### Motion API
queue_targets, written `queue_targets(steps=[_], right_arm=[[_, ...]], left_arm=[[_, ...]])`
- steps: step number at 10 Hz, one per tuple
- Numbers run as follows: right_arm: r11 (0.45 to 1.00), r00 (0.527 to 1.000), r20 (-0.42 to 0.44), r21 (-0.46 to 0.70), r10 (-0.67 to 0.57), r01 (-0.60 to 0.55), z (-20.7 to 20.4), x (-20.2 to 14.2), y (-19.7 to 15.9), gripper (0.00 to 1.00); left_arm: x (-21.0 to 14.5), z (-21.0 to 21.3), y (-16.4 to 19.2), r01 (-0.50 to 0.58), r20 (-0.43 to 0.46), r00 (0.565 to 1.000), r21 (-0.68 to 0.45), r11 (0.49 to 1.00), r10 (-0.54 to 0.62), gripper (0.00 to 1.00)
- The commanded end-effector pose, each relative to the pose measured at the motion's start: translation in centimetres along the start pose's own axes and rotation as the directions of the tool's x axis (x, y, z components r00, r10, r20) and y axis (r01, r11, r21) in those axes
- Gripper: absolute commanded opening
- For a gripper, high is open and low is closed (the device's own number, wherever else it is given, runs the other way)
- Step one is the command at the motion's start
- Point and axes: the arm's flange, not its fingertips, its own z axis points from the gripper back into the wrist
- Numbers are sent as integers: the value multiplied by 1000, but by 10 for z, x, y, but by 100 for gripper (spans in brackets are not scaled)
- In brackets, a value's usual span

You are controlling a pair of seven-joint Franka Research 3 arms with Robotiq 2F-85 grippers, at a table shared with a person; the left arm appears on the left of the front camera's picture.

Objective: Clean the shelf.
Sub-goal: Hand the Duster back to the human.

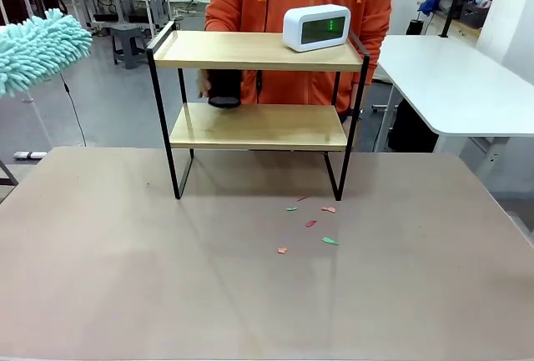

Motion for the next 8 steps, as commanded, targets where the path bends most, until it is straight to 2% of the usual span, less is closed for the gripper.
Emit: queue_targets(steps=[1,4,5,6,7,8], right_arm=[[999,1000,12,26,26,-26,0,3,1,100],[1000,1000,0,0,0,0,0,0,0,100],[997,996,65,52,54,-57,20,7,26,100],[983,991,59,135,120,-128,13,19,74,100],[971,984,59,161,168,-176,-9,24,128,100],[960,975,67,172,213,-222,-43,13,176,100]], left_arm=[[-3,-1,0,19,-3,1000,4,1000,-19,12],[0,0,0,0,0,1000,0,1000,0,12],[10,13,-19,52,100,994,-100,994,-42,12],[19,26,-46,146,174,979,-256,956,-103,12],[22,37,-78,255,179,963,-366,895,-201,12],[18,39,-107,348,128,937,-419,839,-324,12]])
